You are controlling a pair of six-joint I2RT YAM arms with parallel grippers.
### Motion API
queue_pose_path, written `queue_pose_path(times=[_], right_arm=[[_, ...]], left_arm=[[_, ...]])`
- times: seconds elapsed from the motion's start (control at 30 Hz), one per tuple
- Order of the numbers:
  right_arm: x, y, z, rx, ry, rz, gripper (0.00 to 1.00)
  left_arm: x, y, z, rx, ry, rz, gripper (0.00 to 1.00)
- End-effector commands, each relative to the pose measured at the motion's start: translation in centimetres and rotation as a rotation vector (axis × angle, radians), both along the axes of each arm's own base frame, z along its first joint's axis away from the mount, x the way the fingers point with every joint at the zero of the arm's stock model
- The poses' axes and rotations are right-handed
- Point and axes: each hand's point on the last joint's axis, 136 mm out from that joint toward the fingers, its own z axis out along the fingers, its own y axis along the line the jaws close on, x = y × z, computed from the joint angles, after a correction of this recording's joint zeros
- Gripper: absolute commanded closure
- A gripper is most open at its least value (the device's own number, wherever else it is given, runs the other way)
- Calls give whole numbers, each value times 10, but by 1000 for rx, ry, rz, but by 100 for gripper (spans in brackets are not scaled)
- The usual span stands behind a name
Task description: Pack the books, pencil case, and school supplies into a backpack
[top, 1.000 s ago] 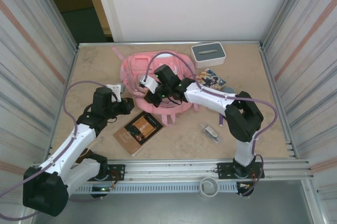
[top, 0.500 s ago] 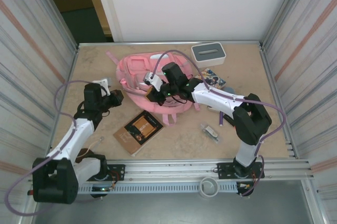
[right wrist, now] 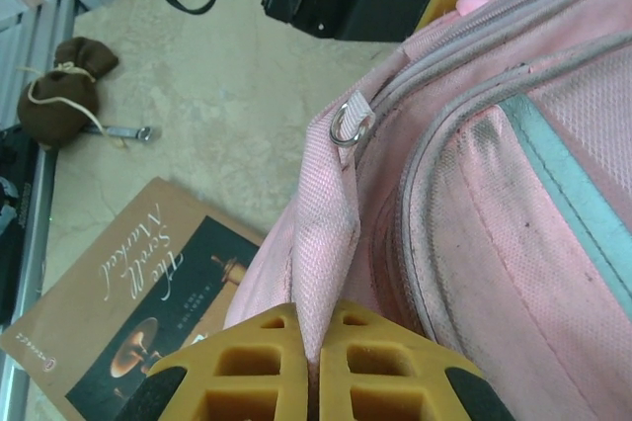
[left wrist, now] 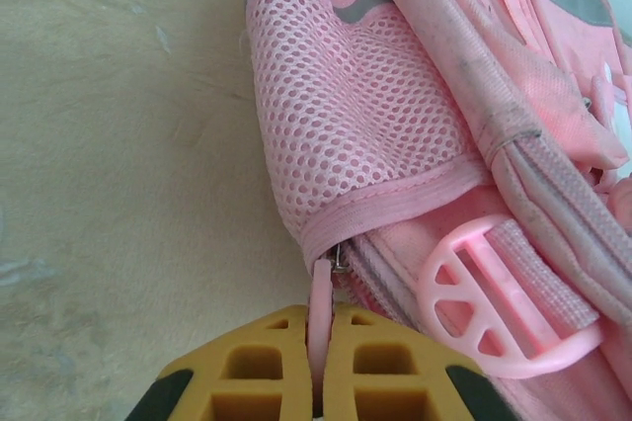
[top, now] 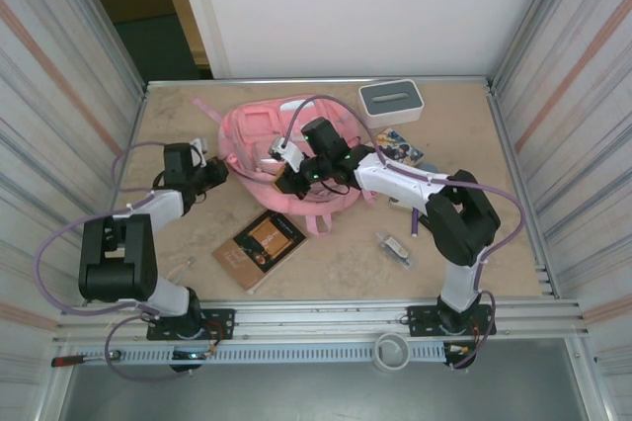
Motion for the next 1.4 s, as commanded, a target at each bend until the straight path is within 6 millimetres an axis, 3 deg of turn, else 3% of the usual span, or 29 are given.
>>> queue_pose_path(times=[0.0, 0.13, 0.23, 0.33, 0.47, 0.57, 0.7, 0.77, 0.9, 1.03, 1.2, 1.37], right_arm=[[-2, 3, 17, 39, 56, 10, 100], [16, 8, 10, 8, 77, -81, 98], [28, 17, 0, -36, 104, -150, 69], [37, 16, -5, -75, 125, -221, 53], [47, -16, 4, -41, 174, -329, 38], [62, -62, 3, 1, 263, -480, 32], [88, -139, -29, -76, 379, -784, 27], [95, -153, -41, -91, 420, -847, 27], [107, -137, -47, -97, 412, -830, 30], [118, -120, -60, -148, 405, -831, 35], [121, -129, -92, -267, 387, -926, 34], [120, -133, -96, -320, 323, -971, 30]], left_arm=[[21, 58, 25, 106, -96, 191, 91], [10, 68, 39, 90, -104, 221, 65], [-3, 68, 55, 62, -136, 248, 51], [-13, 57, 72, -19, -179, 246, 37], [-20, 16, 89, -80, -193, 143, 28], [-25, -21, 88, 8, -158, 31, 21], [-34, -50, 59, 87, -56, -73, 19], [-40, -55, 42, 81, -3, -98, 18], [-47, -58, 15, 73, 80, -108, 16], [-43, -70, 7, 65, 111, -165, 21], [-40, -76, -3, 63, 136, -184, 22], [-36, -81, -6, 44, 124, -198, 22]])
